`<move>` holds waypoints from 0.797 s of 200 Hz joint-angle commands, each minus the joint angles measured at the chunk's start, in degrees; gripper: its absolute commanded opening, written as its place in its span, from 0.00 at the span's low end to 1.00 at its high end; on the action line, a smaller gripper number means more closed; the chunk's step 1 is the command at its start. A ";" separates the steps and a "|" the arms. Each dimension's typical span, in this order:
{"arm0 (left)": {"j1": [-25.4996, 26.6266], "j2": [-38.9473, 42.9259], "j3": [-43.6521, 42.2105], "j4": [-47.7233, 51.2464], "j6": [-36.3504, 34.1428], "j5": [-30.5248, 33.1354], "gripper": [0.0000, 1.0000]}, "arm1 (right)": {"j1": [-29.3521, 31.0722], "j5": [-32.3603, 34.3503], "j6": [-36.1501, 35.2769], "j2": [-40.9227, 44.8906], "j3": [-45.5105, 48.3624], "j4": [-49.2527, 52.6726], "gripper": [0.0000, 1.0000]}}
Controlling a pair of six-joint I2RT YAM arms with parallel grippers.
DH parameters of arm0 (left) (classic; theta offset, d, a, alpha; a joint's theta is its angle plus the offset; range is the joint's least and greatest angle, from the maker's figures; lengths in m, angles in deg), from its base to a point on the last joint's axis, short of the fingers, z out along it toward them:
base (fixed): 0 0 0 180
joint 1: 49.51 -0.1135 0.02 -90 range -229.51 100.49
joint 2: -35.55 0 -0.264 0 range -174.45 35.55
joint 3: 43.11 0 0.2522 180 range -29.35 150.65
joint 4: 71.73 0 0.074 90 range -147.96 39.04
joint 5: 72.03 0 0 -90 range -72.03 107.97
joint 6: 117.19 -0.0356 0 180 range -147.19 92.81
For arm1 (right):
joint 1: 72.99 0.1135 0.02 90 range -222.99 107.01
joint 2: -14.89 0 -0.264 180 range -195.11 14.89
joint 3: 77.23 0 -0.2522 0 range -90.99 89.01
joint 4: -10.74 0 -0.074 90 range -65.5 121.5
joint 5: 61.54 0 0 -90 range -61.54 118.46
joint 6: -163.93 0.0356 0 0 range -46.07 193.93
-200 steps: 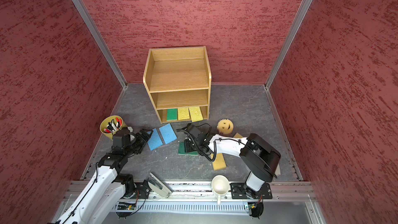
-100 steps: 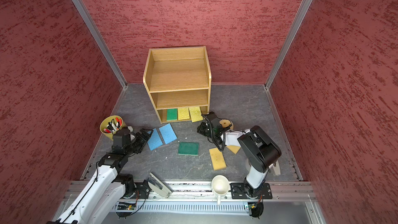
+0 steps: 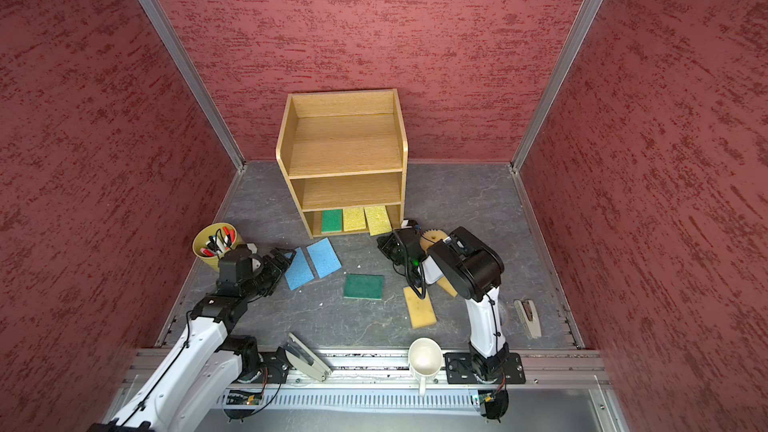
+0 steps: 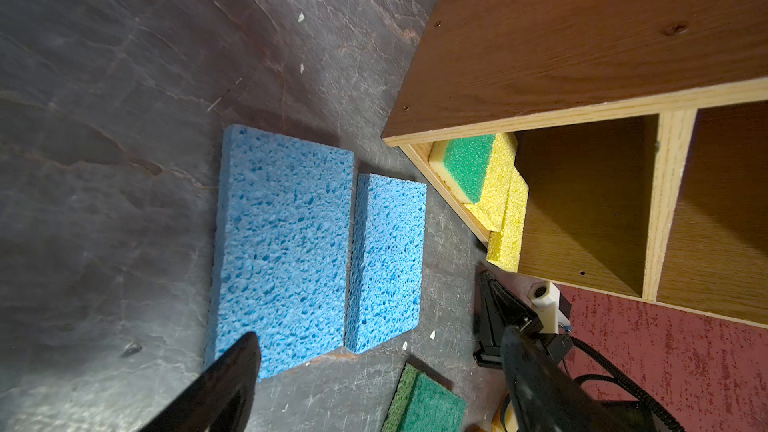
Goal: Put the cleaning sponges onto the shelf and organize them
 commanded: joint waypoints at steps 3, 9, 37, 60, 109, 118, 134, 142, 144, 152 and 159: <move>-0.26 -0.12 0.56 -1.64 -0.41 0.02 0.91 | 0.70 4.63 3.10 -1.65 -1.28 -2.43 0.00; -0.31 -0.29 0.58 -1.65 -0.45 0.11 0.91 | 0.80 4.98 2.78 -1.74 -1.51 -2.15 0.00; -0.30 -1.42 0.79 -2.48 -0.35 0.08 0.90 | 1.03 5.24 2.87 -2.32 -2.32 -1.64 0.00; -0.20 -2.75 0.80 -3.47 -0.13 -0.43 0.90 | 1.54 5.20 3.16 -2.94 -3.07 -1.87 0.00; -0.15 -2.78 0.98 -3.33 -0.43 -0.43 0.90 | 4.45 5.84 3.34 -2.90 -3.63 -0.86 0.00; -0.15 -2.56 0.88 -3.23 -0.42 -0.33 0.90 | 4.89 5.84 3.33 -2.98 -3.74 -0.62 0.00; -0.21 -2.24 0.89 -3.07 -0.36 -0.27 0.90 | 5.36 5.91 3.81 -3.41 -3.87 -0.90 0.00; -0.17 -2.12 0.82 -2.97 -0.36 -0.26 0.90 | 5.38 5.93 4.06 -3.68 -3.90 -1.08 0.00; -0.21 -2.15 0.84 -2.97 -0.41 -0.19 0.90 | 5.33 5.93 4.13 -3.75 -3.89 -1.07 0.00; -0.17 -2.15 0.82 -2.82 -0.47 -0.21 0.90 | 5.31 5.81 4.08 -4.06 -4.21 -0.97 0.00; -0.22 -2.15 0.75 -2.75 -0.49 -0.23 0.90 | 5.29 5.71 4.04 -4.36 -4.60 -0.50 0.00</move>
